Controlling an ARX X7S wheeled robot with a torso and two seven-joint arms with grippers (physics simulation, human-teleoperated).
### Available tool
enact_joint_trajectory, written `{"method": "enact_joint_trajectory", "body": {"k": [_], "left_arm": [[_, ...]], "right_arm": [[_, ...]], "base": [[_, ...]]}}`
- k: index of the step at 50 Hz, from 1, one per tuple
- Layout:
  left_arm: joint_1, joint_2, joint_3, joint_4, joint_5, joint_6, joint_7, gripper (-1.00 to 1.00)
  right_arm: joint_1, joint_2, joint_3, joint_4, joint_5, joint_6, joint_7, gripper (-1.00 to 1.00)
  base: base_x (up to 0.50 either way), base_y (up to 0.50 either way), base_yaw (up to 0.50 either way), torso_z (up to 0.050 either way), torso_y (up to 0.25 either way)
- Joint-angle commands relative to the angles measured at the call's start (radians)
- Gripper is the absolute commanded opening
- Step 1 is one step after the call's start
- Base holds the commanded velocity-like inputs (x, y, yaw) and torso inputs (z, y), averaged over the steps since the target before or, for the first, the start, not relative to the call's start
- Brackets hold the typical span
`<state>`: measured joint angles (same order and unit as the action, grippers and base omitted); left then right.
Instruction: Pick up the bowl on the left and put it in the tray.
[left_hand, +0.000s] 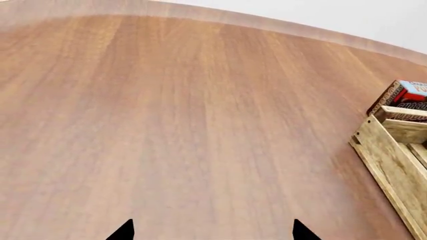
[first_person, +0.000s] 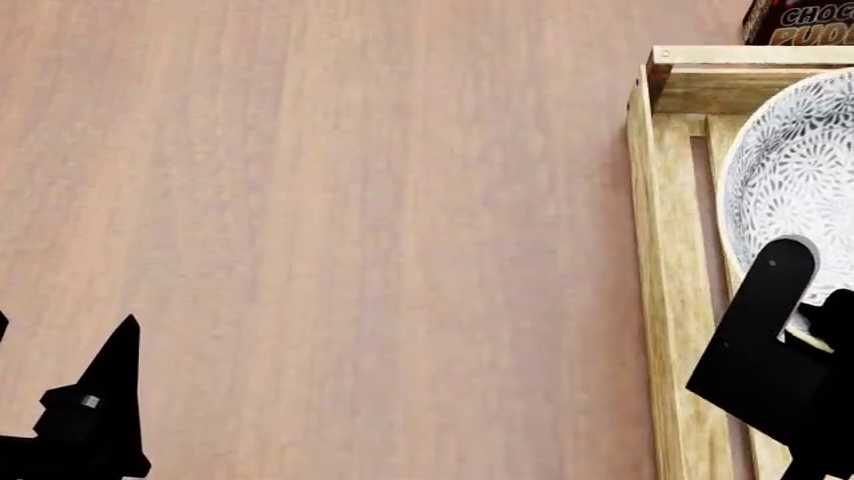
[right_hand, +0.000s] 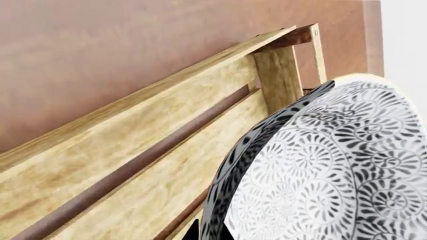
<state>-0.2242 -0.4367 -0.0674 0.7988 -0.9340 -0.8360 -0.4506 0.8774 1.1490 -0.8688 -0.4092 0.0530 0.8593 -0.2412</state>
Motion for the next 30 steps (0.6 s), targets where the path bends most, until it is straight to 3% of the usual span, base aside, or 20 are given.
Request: {"method": "enact_joint_trajectory", "body": {"k": [1, 30], "left_arm": [[0.000, -0.002, 0.005, -0.002, -0.001, 0.005, -0.003, 1.00], [-0.008, -0.013, 0.009, -0.004, -0.016, 0.005, -0.020, 1.00]], "right_arm": [[-0.049, -0.051, -0.005, 0.097, -0.024, -0.065, 0.069, -1.00], [-0.052, -0.184, -0.060, 0.300, -0.060, -0.159, 0.084, -1.00]], "base": [[0.00, 0.00, 0.00, 0.000, 0.000], [0.00, 0.00, 0.00, 0.000, 0.001]]}}
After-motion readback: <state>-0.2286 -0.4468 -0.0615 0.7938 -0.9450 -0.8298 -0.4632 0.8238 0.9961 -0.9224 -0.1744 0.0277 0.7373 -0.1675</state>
